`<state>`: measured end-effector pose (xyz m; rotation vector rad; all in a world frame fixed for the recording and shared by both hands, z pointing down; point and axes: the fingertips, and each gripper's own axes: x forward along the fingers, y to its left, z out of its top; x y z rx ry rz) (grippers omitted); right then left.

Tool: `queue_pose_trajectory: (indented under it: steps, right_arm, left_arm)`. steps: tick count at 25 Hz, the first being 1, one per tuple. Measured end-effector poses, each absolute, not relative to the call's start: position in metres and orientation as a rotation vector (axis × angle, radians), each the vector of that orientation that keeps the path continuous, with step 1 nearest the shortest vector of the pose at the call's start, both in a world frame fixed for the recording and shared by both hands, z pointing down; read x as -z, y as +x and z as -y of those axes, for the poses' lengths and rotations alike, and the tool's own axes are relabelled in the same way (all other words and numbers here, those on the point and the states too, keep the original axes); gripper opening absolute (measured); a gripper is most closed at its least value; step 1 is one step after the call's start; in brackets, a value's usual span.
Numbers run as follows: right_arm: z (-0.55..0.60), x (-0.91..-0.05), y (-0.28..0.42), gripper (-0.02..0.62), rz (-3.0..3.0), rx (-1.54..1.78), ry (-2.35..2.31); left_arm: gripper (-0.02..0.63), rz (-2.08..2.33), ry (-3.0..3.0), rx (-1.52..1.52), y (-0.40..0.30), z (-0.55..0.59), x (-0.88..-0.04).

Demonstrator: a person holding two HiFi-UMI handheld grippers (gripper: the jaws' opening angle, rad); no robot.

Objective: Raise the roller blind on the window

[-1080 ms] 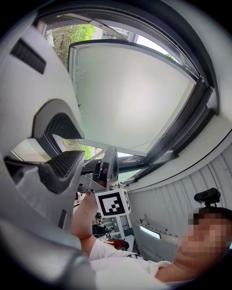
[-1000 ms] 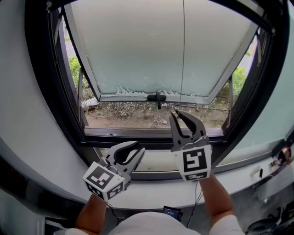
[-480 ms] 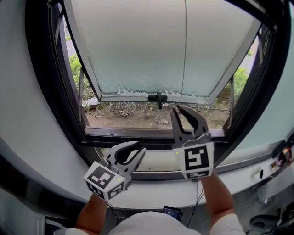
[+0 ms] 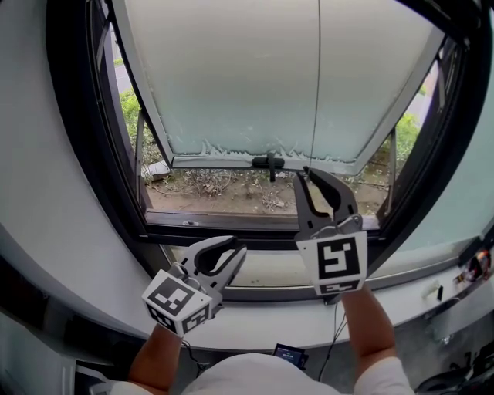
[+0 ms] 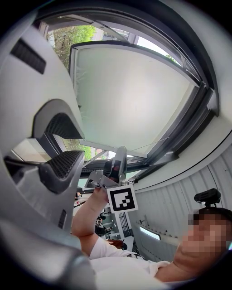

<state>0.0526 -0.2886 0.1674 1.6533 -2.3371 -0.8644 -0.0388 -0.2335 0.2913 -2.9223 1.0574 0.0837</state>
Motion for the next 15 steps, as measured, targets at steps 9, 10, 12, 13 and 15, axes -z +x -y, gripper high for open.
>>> queue_pose_trajectory:
  steps: [9, 10, 12, 13, 15]
  right_arm:
    - [0.284, -0.15, 0.057, 0.057, 2.344, 0.903, 1.69]
    - [0.283, -0.149, 0.057, 0.057, 2.343, 0.907, 1.692]
    - [0.282, -0.147, 0.056, 0.057, 2.338, 0.915, 1.691]
    - [0.281, -0.146, 0.056, 0.057, 2.337, 0.918, 1.691]
    - [0.279, -0.14, 0.055, 0.057, 2.338, 0.929, 1.694]
  left_arm:
    - [0.098, -1.059, -2.93, -0.086, -0.039, 0.23, -0.293]
    - [0.098, -1.059, -2.93, -0.086, -0.039, 0.229, -0.293]
    - [0.098, -1.06, -2.931, -0.084, -0.04, 0.228, -0.293]
    - [0.098, -1.06, -2.931, -0.083, -0.04, 0.228, -0.293]
    - [0.098, -1.06, -2.933, -0.081, -0.04, 0.227, -0.293]
